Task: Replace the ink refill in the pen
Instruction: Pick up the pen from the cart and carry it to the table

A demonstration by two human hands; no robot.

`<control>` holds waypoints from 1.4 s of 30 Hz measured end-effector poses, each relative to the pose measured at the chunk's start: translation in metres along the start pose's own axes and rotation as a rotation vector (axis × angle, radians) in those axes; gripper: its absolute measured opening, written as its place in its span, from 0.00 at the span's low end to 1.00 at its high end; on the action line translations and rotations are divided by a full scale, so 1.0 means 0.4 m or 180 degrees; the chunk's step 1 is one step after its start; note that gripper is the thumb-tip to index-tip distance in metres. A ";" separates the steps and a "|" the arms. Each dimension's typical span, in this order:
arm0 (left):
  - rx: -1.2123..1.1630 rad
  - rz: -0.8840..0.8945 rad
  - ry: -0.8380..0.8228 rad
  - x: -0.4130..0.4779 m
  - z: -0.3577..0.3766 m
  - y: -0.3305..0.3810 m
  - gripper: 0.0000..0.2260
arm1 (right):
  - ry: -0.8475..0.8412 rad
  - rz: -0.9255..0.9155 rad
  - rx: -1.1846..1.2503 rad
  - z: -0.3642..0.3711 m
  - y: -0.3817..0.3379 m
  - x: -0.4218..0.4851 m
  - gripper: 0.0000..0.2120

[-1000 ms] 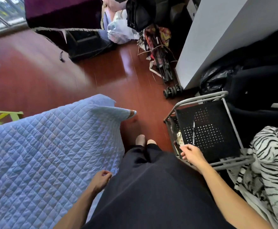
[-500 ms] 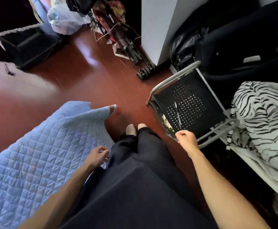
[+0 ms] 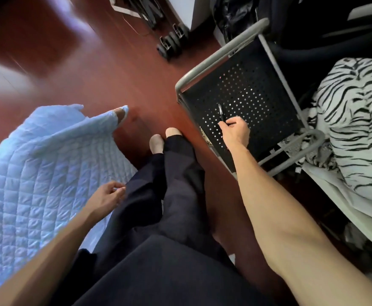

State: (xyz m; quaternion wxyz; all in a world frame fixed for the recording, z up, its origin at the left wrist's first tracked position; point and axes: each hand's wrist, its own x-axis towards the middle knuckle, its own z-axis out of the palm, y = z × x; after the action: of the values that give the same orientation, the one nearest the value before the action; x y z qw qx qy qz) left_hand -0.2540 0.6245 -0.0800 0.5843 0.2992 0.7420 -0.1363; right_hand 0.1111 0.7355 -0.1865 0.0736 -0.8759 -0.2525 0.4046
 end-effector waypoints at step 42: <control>-0.2435 0.0073 0.1037 -0.259 -0.035 -0.160 0.10 | -0.1692 -0.2126 -0.0560 -0.136 -0.294 -0.463 0.05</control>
State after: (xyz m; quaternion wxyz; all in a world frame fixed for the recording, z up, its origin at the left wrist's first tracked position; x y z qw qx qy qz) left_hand -0.2892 0.5525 0.0125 0.5298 0.0865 0.8185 0.2047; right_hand 0.0059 0.7480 0.0131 0.0580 -0.6144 -0.5657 0.5469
